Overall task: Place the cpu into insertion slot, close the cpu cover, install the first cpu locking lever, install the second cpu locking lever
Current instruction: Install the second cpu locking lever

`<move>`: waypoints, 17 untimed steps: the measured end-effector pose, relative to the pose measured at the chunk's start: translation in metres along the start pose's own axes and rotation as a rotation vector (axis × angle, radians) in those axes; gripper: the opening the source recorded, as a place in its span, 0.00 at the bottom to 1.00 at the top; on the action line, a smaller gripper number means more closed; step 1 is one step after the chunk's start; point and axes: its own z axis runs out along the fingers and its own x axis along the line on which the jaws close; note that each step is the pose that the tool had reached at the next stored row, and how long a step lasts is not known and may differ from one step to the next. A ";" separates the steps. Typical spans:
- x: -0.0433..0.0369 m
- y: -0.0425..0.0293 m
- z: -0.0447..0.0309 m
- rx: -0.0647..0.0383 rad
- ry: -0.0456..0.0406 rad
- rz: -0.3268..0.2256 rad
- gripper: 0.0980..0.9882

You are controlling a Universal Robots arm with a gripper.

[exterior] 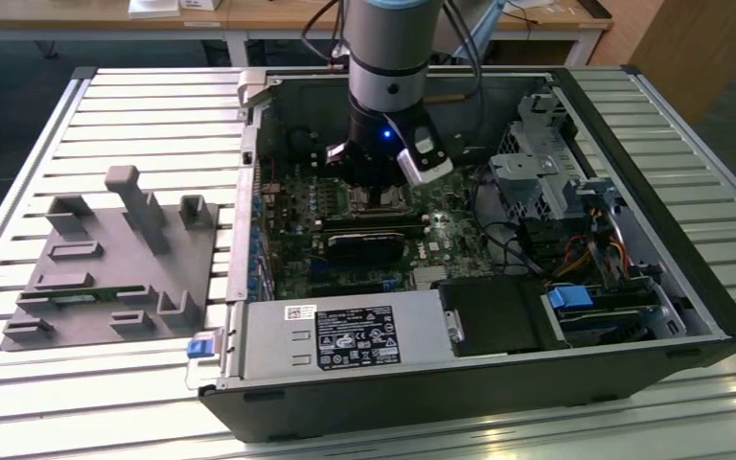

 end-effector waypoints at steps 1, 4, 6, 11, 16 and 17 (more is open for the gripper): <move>0.0000 -0.0001 0.0009 0.000 0.0001 0.000 0.01; 0.0000 -0.0004 0.0029 -0.004 0.0004 0.000 0.01; 0.0000 -0.0007 0.0045 -0.004 0.0003 0.001 0.01; 0.0007 -0.0014 0.0077 -0.004 0.0005 0.000 0.01; 0.0031 -0.0055 0.0078 -0.023 0.0013 0.001 0.01; 0.0040 -0.0066 0.0077 -0.026 0.0014 0.001 0.01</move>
